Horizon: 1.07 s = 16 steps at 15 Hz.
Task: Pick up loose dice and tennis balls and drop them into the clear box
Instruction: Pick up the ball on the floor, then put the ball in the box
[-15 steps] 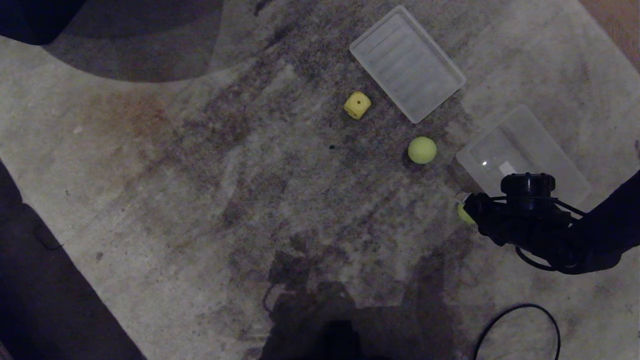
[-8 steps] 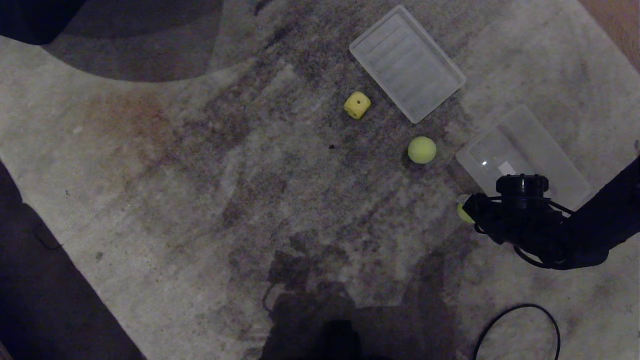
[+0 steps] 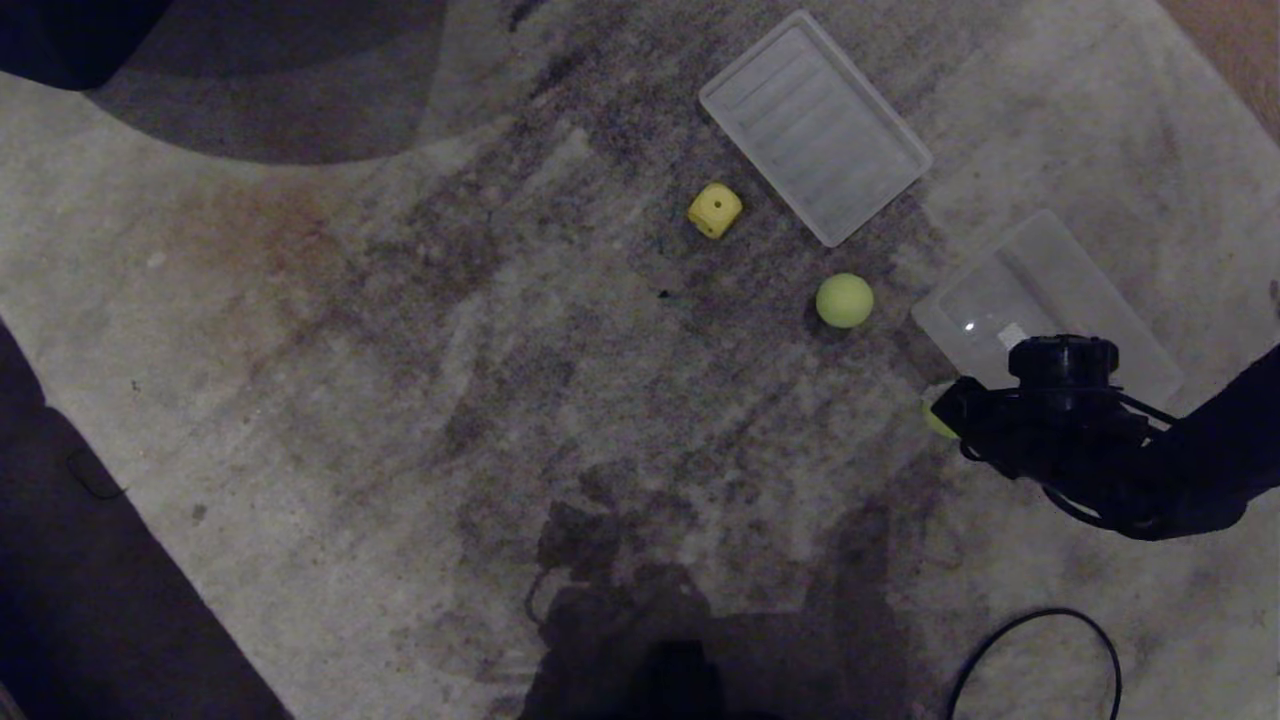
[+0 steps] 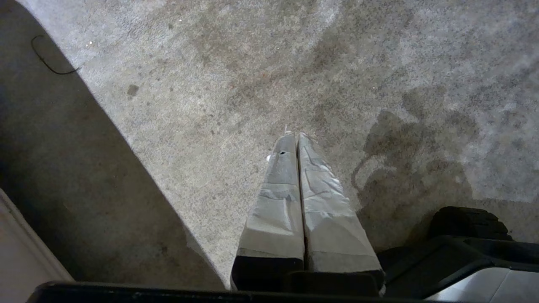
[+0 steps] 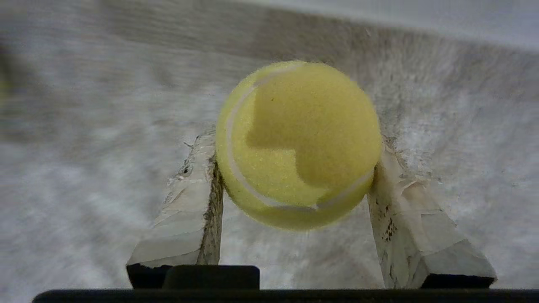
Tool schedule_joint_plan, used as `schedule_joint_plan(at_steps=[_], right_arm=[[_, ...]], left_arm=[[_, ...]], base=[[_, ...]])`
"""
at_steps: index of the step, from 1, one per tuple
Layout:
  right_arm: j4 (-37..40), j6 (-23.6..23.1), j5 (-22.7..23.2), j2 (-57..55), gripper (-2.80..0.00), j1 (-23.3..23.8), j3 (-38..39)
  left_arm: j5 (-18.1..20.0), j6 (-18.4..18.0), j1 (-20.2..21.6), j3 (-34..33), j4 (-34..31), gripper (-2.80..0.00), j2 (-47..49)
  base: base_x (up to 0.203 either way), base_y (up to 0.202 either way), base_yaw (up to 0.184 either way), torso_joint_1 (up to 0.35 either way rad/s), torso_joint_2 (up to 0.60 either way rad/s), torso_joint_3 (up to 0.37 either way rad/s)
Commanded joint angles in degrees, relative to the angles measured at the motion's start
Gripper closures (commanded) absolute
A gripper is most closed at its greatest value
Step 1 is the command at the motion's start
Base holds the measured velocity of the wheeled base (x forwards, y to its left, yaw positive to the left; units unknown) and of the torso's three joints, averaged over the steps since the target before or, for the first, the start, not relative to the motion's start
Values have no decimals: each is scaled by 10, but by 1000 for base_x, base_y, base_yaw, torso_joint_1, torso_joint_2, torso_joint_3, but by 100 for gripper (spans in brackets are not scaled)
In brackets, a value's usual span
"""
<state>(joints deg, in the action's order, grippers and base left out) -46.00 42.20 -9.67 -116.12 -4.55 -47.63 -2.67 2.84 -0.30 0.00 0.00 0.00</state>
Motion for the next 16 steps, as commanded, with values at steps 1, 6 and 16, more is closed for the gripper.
schedule_joint_plan(at_steps=[1, 6, 16], right_arm=[[-2, -6, 2, 92, 0, -4, 28], [-2, -80, 2, 212, 0, 18, 99], [-43, -152, -8, 241, -280, 71, 110]], left_arm=[[-1, 1, 0, -1, 0, 0, 1], [-1, 1, 0, -1, 0, 0, 1], [-1, 1, 0, -1, 0, 0, 1]], base=[[0, 0, 0, 0, 0, 0], [0, 0, 0, 0, 0, 0], [0, 0, 0, 0, 0, 0]])
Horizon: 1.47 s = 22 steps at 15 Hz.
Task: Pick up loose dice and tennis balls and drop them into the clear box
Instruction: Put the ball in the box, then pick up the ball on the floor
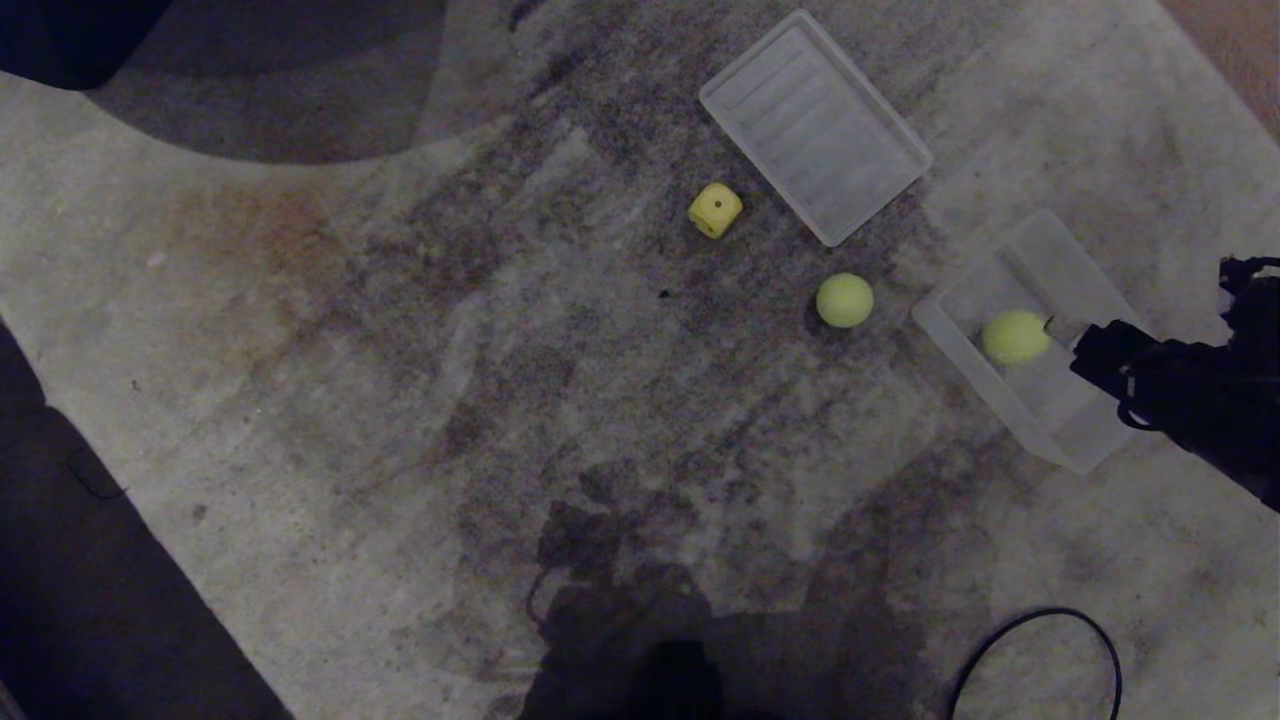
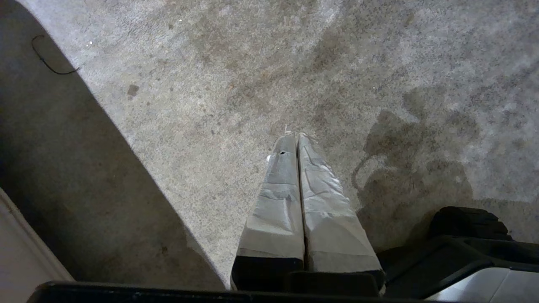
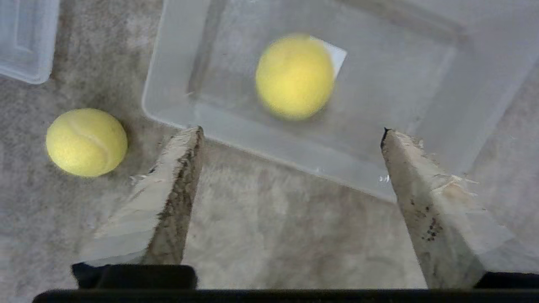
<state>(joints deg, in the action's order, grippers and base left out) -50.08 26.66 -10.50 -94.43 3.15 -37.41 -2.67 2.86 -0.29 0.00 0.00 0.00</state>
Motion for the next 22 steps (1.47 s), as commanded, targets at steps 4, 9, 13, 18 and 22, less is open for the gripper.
schedule_joint_plan(at_steps=[4, 9, 13, 18, 22], right_arm=[[38, 6, 20, 158, 0, -16, 88], [213, -112, 46, 402, 0, -23, 216], [445, -181, 68, 633, 0, -30, 262], [561, -226, 102, 853, 0, -38, 327], [589, -251, 106, 946, 0, -38, 339]], left_arm=[[-1, 0, 0, -1, 0, 0, 1], [-1, 0, 0, -1, 0, 0, 1], [-1, 0, -1, -1, 0, 0, 1], [-1, 0, -1, -1, 0, 0, 1], [-1, 1, 0, -1, 0, 0, 1]], base=[[0, 0, 0, 0, 0, 0], [0, 0, 0, 0, 0, 0], [0, 0, 0, 0, 0, 0], [0, 0, 0, 0, 0, 0], [0, 0, 0, 0, 0, 0]])
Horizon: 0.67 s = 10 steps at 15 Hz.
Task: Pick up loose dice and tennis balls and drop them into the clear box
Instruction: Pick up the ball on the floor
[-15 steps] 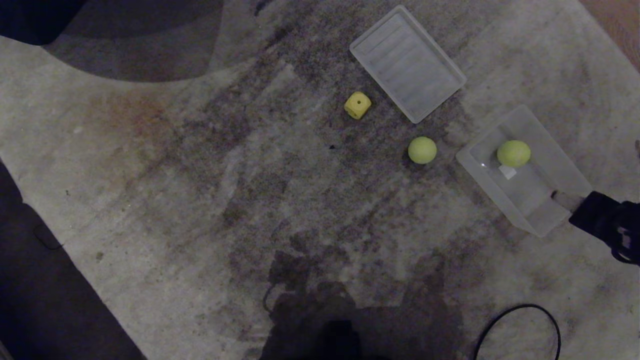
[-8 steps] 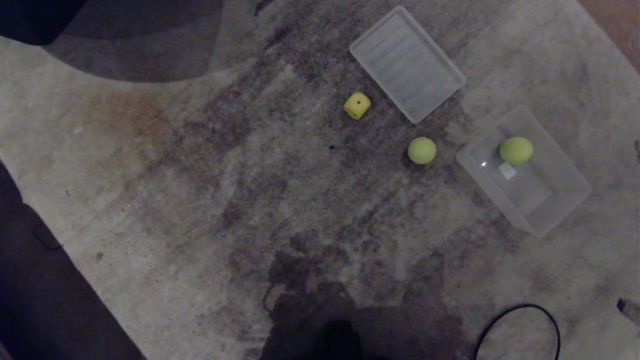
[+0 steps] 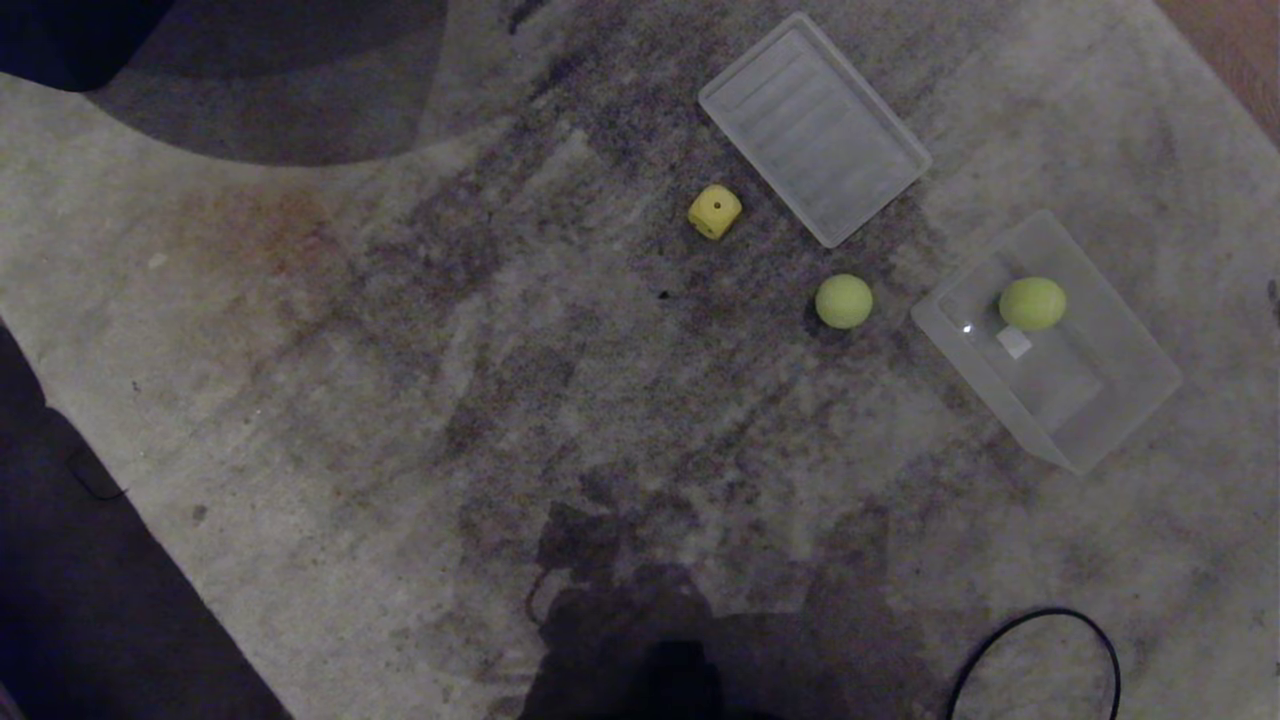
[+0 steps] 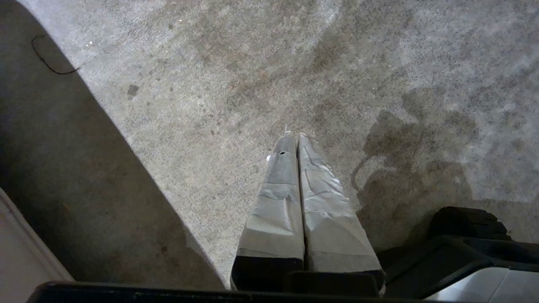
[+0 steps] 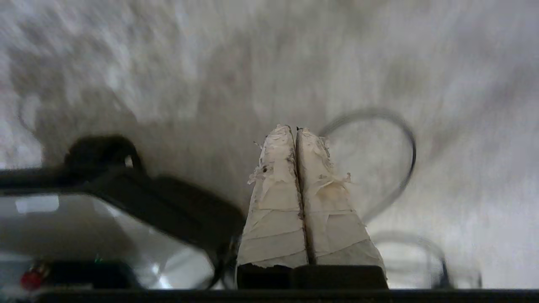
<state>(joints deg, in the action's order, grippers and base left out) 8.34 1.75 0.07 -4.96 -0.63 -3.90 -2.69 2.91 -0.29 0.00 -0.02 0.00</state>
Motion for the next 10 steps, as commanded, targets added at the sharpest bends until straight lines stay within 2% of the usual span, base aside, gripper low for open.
schedule_joint_plan(at_steps=[1, 10], right_arm=[[7, -3, 0, 49, 0, -1, 5], [7, -3, 2, 49, 0, -1, 5]], left_arm=[[0, 0, 0, -1, 0, 0, 1], [1, -2, -1, -1, 0, 0, 1]], base=[[0, 0, 0, 0, 0, 0], [0, 0, 0, 0, 0, 0]])
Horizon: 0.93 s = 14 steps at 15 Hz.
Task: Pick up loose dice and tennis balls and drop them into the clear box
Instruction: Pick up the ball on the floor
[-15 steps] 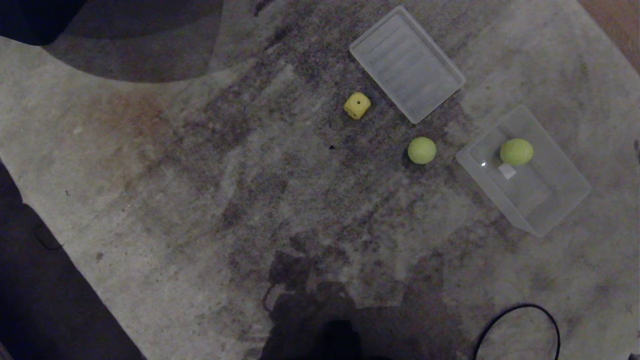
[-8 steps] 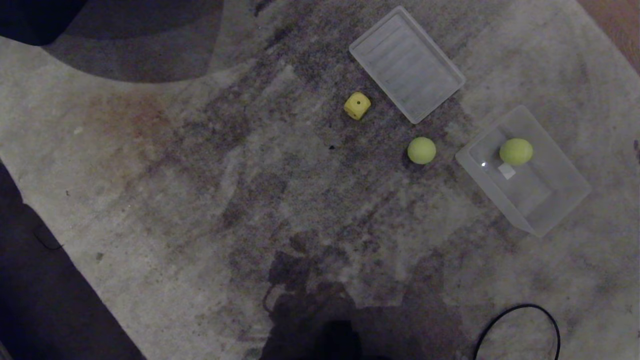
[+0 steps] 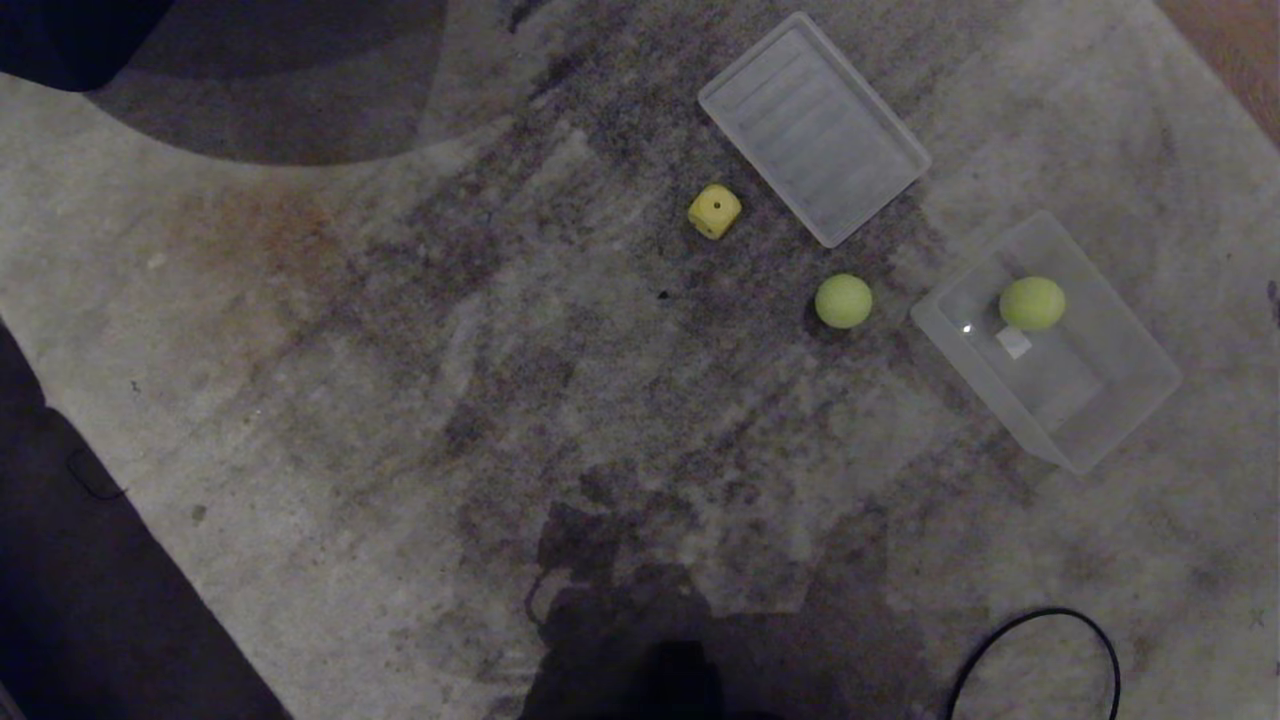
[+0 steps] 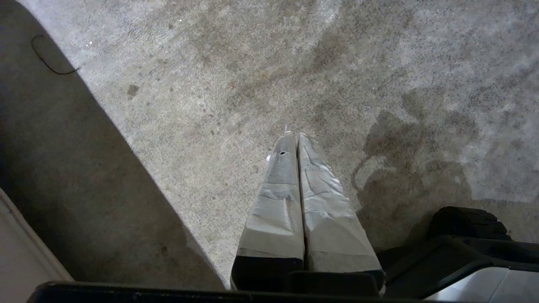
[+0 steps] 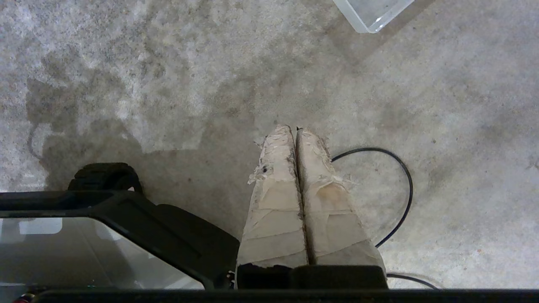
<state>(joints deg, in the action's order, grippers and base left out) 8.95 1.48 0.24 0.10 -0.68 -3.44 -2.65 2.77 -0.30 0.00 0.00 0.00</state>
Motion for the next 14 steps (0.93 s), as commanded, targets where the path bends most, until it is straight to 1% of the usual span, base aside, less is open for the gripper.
schedule_joint_plan(at_steps=[1, 5, 8, 14], right_arm=[[1, 1, 0, -2, 0, 0, 0], [1, 0, 0, -2, 0, 0, 0], [1, 1, 0, -2, 0, 0, 0], [1, 0, -1, -2, 0, 0, 0]], left_arm=[[6, -7, 0, -1, 0, 0, 1], [8, -14, 0, -1, -1, 0, 1], [2, -6, 0, -1, 1, 0, 1], [3, -9, 0, -1, 0, 0, 1]], base=[[0, 0, 0, 0, 0, 0], [0, 0, 0, 0, 0, 0], [0, 0, 0, 0, 0, 0], [171, 0, 1, 0, 2, 5]])
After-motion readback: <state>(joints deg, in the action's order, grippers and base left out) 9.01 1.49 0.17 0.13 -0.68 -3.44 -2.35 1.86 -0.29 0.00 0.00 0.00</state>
